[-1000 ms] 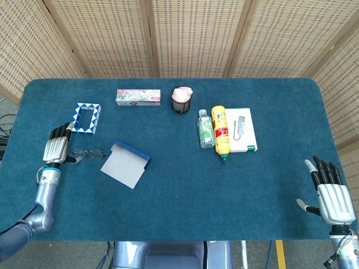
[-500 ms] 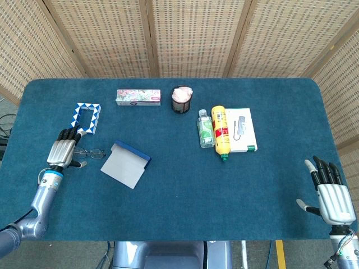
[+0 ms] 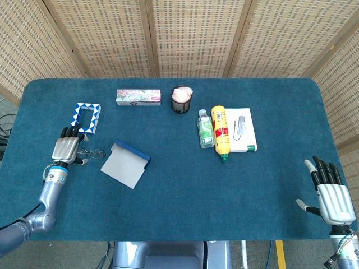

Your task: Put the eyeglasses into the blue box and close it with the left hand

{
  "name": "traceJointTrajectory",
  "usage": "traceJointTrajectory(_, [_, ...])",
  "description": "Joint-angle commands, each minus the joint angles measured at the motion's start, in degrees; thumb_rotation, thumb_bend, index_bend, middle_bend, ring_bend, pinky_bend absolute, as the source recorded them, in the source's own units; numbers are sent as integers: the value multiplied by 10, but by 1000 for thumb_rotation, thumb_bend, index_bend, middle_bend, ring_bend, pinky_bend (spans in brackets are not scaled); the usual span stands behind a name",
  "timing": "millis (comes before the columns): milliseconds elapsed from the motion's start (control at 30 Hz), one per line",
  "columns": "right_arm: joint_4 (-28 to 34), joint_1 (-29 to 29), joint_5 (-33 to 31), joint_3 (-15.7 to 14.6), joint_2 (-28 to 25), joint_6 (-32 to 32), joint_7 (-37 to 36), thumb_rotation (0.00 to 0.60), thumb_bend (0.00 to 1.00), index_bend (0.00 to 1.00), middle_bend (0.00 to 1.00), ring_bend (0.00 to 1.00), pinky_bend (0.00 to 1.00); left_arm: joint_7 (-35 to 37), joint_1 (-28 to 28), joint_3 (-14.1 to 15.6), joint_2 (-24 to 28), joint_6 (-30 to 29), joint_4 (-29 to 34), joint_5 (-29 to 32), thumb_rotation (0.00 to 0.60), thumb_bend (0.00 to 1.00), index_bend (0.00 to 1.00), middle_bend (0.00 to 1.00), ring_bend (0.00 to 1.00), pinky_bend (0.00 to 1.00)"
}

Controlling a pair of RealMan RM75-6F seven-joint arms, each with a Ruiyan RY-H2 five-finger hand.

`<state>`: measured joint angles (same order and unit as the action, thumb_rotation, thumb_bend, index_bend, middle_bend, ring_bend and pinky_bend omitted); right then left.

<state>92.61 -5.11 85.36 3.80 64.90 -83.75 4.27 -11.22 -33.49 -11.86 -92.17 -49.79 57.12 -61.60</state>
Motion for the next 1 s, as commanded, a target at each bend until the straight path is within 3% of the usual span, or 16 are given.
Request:
traceJointTrajectory(33, [1, 0, -1, 0, 0, 1, -1, 600, 53, 0, 0, 0, 0, 19, -5, 1, -15, 8, -22, -6, 600, 155, 410, 0, 0, 0])
traceJointTrajectory(467, [1, -1, -1, 0, -1, 2, -3, 600, 53, 0, 0, 0, 0, 37, -10, 5, -37, 17, -61, -13, 600, 286, 485, 0, 0, 0])
traceJointTrajectory(800, [1, 0, -2, 0, -1, 1, -3, 600, 53, 0, 0, 0, 0, 33, -11, 8, -41, 25, -67, -10, 600, 314, 506, 0, 0, 0])
traceJointTrajectory(1000, [2, -1, -2, 0, -1, 1, -4, 600, 53, 0, 0, 0, 0, 27, -9, 9, -38, 26, -64, -7, 600, 445, 577, 0, 0, 0])
